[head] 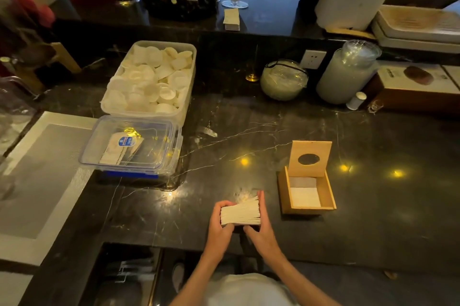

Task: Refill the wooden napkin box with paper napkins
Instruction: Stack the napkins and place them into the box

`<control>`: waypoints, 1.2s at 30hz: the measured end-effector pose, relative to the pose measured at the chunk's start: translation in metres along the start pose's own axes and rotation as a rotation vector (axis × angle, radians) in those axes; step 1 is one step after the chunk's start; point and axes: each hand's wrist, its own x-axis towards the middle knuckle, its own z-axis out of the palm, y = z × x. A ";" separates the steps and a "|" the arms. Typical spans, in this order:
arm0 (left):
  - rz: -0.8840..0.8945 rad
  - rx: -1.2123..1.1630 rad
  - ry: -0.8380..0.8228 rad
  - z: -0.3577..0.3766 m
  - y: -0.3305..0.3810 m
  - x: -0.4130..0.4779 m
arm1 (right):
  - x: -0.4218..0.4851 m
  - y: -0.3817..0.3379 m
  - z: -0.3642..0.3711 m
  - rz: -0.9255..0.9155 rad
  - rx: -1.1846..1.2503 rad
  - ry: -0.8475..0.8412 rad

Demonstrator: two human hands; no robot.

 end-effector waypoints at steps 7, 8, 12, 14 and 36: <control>-0.007 0.010 -0.018 -0.003 -0.001 0.001 | 0.004 0.007 -0.001 -0.006 0.010 0.007; -0.011 0.008 -0.015 -0.002 0.000 0.001 | 0.004 0.007 0.000 -0.005 0.010 0.016; -0.012 -0.003 -0.014 0.001 0.001 0.001 | 0.004 0.008 0.001 -0.003 0.040 0.070; -0.015 -0.012 -0.020 0.000 0.000 0.002 | 0.004 0.009 0.000 0.005 0.054 0.101; -0.371 -0.133 -0.550 -0.043 0.053 0.013 | 0.000 -0.051 -0.088 0.173 -0.020 -0.327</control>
